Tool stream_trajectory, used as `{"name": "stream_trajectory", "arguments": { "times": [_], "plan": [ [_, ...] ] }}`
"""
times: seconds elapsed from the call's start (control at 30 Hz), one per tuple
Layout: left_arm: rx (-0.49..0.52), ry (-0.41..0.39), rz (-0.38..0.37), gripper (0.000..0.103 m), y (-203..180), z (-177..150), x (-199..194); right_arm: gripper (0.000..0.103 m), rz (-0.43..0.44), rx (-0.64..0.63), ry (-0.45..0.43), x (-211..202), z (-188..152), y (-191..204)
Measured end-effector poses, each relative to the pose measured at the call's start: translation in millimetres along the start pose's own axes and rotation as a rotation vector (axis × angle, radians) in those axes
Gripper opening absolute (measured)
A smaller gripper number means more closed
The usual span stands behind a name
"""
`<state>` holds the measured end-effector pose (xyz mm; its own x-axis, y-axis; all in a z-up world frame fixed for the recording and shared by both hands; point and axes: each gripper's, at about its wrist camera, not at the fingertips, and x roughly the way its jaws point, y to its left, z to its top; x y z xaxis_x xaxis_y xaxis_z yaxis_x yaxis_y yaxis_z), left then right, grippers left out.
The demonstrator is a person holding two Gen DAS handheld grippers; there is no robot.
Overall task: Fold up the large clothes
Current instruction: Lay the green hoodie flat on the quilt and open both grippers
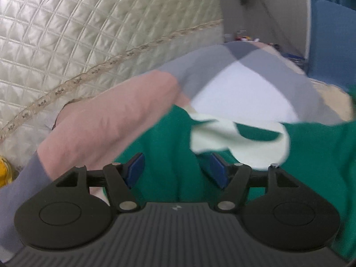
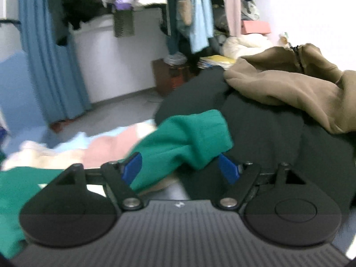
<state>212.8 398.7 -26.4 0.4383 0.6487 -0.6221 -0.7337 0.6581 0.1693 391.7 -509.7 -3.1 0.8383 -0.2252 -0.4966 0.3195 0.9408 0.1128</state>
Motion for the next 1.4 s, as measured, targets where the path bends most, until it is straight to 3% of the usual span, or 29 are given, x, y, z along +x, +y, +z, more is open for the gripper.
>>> {"name": "stream_trajectory", "arguments": {
  "times": [0.3, 0.47, 0.63, 0.83, 1.0, 1.17, 1.27, 1.4],
  "plan": [
    [-0.04, 0.012, -0.262, 0.07, -19, -42, -109, 0.078, 0.19, 0.001, 0.006, -123, -11, 53],
    [-0.002, 0.017, -0.365, 0.07, -46, -69, -153, 0.078, 0.309, 0.024, 0.067, -176, -42, 83],
    [0.034, 0.044, -0.467, 0.07, -81, -104, -190, 0.078, 0.383, -0.024, 0.156, -203, -92, 107],
    [0.108, 0.143, -0.593, 0.07, -133, -155, -227, 0.077, 0.433, -0.043, 0.31, -199, -151, 119],
    [0.171, 0.133, -0.668, 0.07, -161, -193, -245, 0.077, 0.443, -0.123, 0.355, -195, -189, 130],
    [0.206, 0.111, -0.649, 0.07, -173, -220, -231, 0.077, 0.475, -0.226, 0.407, -186, -215, 132],
    [0.208, 0.108, -0.639, 0.07, -178, -227, -219, 0.077, 0.492, -0.222, 0.431, -178, -218, 132],
    [0.227, 0.096, -0.636, 0.07, -182, -226, -206, 0.077, 0.491, -0.238, 0.398, -176, -212, 130]
  ]
}}
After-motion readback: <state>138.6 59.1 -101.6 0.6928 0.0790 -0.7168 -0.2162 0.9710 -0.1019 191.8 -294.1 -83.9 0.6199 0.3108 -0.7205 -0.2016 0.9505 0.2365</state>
